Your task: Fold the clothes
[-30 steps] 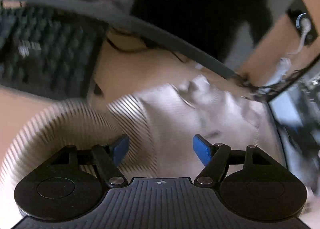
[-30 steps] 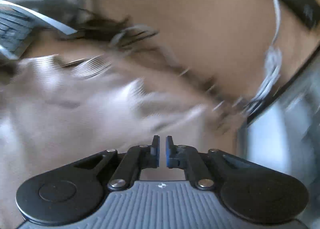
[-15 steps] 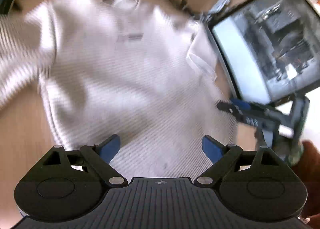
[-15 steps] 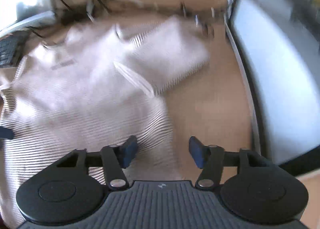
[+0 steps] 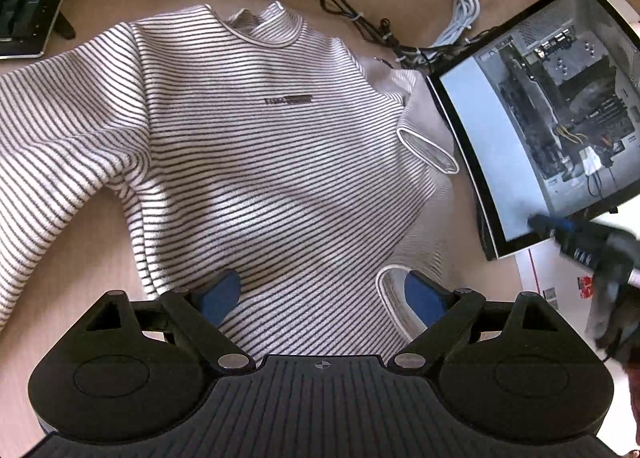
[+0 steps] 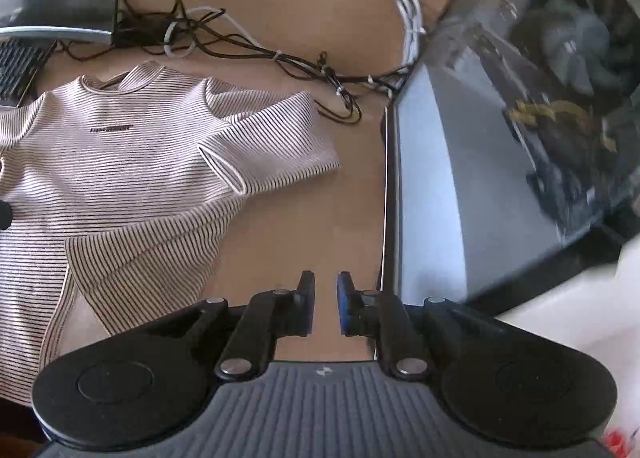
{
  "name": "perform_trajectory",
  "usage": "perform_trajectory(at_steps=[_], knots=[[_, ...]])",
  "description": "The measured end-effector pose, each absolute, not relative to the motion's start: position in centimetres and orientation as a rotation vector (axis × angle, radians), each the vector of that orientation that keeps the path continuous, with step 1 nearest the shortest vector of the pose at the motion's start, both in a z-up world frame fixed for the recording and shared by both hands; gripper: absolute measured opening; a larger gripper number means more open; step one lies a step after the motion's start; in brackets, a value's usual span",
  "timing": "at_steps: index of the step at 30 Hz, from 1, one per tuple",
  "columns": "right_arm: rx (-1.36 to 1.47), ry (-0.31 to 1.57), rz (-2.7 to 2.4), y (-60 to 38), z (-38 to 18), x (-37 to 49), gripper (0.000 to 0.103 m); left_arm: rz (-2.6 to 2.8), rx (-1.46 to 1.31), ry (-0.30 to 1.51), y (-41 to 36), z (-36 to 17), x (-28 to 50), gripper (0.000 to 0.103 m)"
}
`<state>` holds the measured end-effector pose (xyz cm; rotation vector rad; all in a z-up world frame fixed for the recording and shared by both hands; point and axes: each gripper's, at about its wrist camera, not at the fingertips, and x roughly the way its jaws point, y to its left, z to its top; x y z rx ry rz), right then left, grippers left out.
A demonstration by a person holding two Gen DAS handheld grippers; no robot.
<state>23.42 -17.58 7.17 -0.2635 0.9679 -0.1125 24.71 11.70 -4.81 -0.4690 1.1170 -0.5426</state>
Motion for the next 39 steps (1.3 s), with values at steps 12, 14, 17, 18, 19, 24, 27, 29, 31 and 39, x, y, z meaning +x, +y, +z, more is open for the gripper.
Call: perform_trajectory(at_steps=[12,14,17,18,19,24,27,29,31,39], knots=[[-0.542,0.882,0.248,-5.9,1.1,20.6,0.057,-0.518,-0.428,1.138,10.9,-4.5,23.4,0.098],[-0.582,0.891,0.164,-6.7,-0.1,19.9,0.057,-0.515,-0.424,1.139,10.9,-4.5,23.3,0.098],[-0.464,0.933,-0.145,-12.5,0.9,18.4,0.057,-0.512,-0.421,1.139,10.9,-4.5,23.0,0.099],[-0.404,0.953,-0.262,-15.1,1.4,17.8,0.057,-0.513,-0.425,1.133,11.0,-4.6,22.8,0.101],[-0.353,0.967,-0.32,-17.2,1.9,16.9,0.057,-0.514,-0.428,1.126,11.0,-4.6,22.6,0.102],[-0.113,0.913,-0.276,-20.3,4.9,13.9,0.057,-0.518,-0.408,1.105,10.6,-4.7,22.1,0.103],[-0.218,0.86,-0.076,-15.1,5.3,15.6,0.057,-0.504,-0.426,1.116,10.7,-4.7,22.1,0.103],[-0.388,0.842,0.043,-10.7,4.5,17.0,0.058,-0.506,-0.438,1.123,10.9,-4.7,22.3,0.103],[-0.6,0.826,0.096,-7.3,2.3,17.8,0.058,-0.508,-0.452,1.13,11.1,-4.8,22.4,0.103],[-0.622,0.757,-0.127,-8.2,1.0,18.9,0.058,-0.52,-0.459,1.136,11.4,-4.9,22.5,0.103]])
